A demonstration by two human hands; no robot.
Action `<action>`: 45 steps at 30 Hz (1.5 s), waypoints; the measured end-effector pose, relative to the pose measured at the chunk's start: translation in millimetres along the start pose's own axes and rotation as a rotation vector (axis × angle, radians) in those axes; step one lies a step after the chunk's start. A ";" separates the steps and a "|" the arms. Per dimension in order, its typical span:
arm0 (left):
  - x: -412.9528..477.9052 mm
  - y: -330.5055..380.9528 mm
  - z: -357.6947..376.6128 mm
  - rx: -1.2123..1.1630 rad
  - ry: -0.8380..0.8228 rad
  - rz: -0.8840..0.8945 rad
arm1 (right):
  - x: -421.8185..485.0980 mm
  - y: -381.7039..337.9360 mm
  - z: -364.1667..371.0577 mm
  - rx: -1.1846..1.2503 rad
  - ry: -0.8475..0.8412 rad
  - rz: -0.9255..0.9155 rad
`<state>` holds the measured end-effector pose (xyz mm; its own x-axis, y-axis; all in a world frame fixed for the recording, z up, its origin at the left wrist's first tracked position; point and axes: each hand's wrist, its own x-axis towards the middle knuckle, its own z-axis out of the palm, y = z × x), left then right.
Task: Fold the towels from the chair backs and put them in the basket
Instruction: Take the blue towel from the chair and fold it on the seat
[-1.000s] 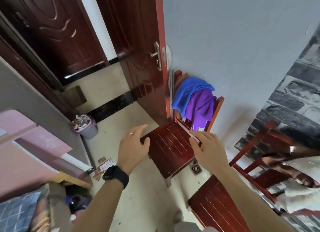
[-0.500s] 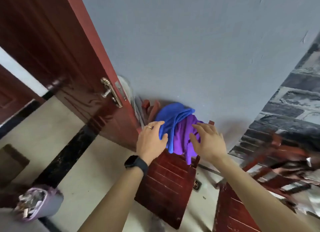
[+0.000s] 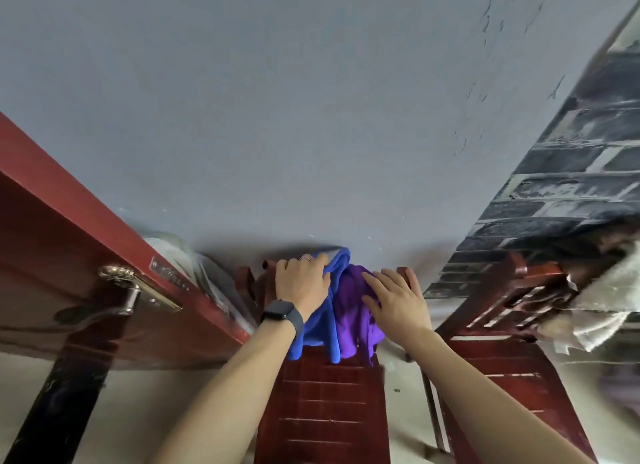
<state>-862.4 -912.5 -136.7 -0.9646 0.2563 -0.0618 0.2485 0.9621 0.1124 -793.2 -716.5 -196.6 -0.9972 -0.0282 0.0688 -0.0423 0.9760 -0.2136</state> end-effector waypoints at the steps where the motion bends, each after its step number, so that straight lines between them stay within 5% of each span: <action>1: -0.1 -1.4 -2.2 -0.064 0.019 -0.014 | -0.2 -1.3 -0.2 0.010 -0.001 0.008; 12: -43.7 -41.2 -91.1 -0.902 0.386 -0.170 | 5.4 -6.8 -6.2 -0.001 -0.117 0.042; 17: -66.4 -46.8 -142.7 -1.388 0.368 -0.208 | 11.7 -11.4 -30.4 0.013 -0.219 0.071; 21: -90.9 -43.0 -173.9 -1.583 0.290 -0.214 | 1.0 -29.6 -71.7 0.232 -0.088 0.068; 24: -112.7 -33.0 -196.6 -1.593 0.249 -0.146 | -14.0 -53.9 -113.8 0.572 0.042 0.030; 31: -171.5 -3.7 -234.2 -1.469 0.103 0.025 | -77.2 -94.5 -213.0 1.186 0.022 -0.128; 36: -207.1 1.2 -212.6 -1.328 0.158 -0.080 | -113.4 -107.7 -243.5 1.253 0.037 -0.118; 40: -228.0 14.0 -168.3 -1.080 0.477 -0.295 | -134.3 -110.1 -242.8 1.220 0.043 -0.056; 45: -242.0 42.8 -121.2 -1.069 0.056 -0.128 | -149.6 -102.7 -232.1 1.132 -0.005 -0.056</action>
<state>-629.0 -944.7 3.2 -0.9874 0.1286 -0.0925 -0.0347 0.3944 0.9183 -625.4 -762.4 41.2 -0.9923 -0.0694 0.1025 -0.1153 0.2172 -0.9693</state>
